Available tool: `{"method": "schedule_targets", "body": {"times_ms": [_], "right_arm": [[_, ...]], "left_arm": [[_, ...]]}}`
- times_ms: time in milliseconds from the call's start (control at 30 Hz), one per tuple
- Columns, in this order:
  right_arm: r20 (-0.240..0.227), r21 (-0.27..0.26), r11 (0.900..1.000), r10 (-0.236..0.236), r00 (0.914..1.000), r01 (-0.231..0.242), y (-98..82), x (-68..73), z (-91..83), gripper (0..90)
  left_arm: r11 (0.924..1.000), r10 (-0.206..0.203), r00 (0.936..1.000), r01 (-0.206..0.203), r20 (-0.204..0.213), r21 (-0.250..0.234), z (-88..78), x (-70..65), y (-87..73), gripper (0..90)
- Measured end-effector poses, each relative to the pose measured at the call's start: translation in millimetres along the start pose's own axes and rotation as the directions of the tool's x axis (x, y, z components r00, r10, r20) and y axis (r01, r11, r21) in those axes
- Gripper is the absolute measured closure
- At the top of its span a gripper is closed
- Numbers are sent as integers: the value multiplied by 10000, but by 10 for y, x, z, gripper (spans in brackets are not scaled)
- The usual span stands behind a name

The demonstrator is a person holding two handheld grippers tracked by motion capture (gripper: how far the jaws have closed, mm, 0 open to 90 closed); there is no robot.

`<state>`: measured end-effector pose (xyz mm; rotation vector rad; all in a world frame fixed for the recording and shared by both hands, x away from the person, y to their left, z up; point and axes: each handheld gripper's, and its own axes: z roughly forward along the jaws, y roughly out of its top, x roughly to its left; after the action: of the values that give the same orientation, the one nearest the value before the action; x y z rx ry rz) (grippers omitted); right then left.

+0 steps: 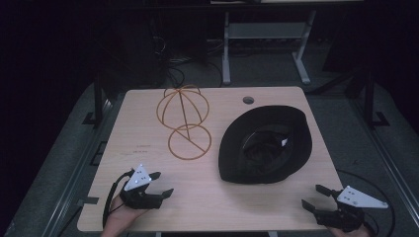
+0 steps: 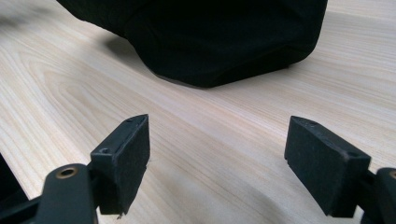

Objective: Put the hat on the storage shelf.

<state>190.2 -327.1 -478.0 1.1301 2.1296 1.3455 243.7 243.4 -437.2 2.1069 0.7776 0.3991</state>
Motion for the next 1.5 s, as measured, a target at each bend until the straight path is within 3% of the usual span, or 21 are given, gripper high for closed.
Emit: {"method": "schedule_targets", "body": {"times_ms": [267,300,400,467,633,667,900,933,1367,1500], "right_arm": [[-136,-174,9998,32,9999,-35,3,-2,-5,212],[-154,-165,9999,47,9999,-49,4,-1,-4,210],[-150,-155,9999,13,9999,-16,10,3,-2,206],[-168,-172,9999,10,9999,-13,15,7,2,201],[-158,-159,9999,-10,9999,8,20,16,3,194],[-148,-187,9998,0,9999,-2,28,21,1,193],[-106,-357,9993,97,9999,-101,35,17,-12,193],[-92,-348,9994,75,9999,-78,35,14,-16,192],[-117,-421,9991,106,9999,-111,36,5,-23,190],[-120,-381,9992,105,9999,-109,32,8,-16,190]], "left_arm": [[10000,27,9982,-25,593,-41,70,-88,82,253],[9998,171,9964,-165,827,-72,104,-131,125,253],[9993,364,9948,-363,953,-28,143,-177,177,251],[9986,535,9905,-533,1267,-56,200,-250,263,249],[9965,835,9848,-833,1521,-78,274,-346,359,247],[9954,955,9812,-954,1678,-87,304,-387,400,247],[9920,1253,9710,-1261,2037,-94,402,-493,516,247],[9900,1398,9669,-1410,2136,-98,437,-528,553,247],[9827,1793,9516,-1852,2498,1,707,-695,773,251],[9771,2035,9455,-2128,2542,92,809,-766,863,251]]}}
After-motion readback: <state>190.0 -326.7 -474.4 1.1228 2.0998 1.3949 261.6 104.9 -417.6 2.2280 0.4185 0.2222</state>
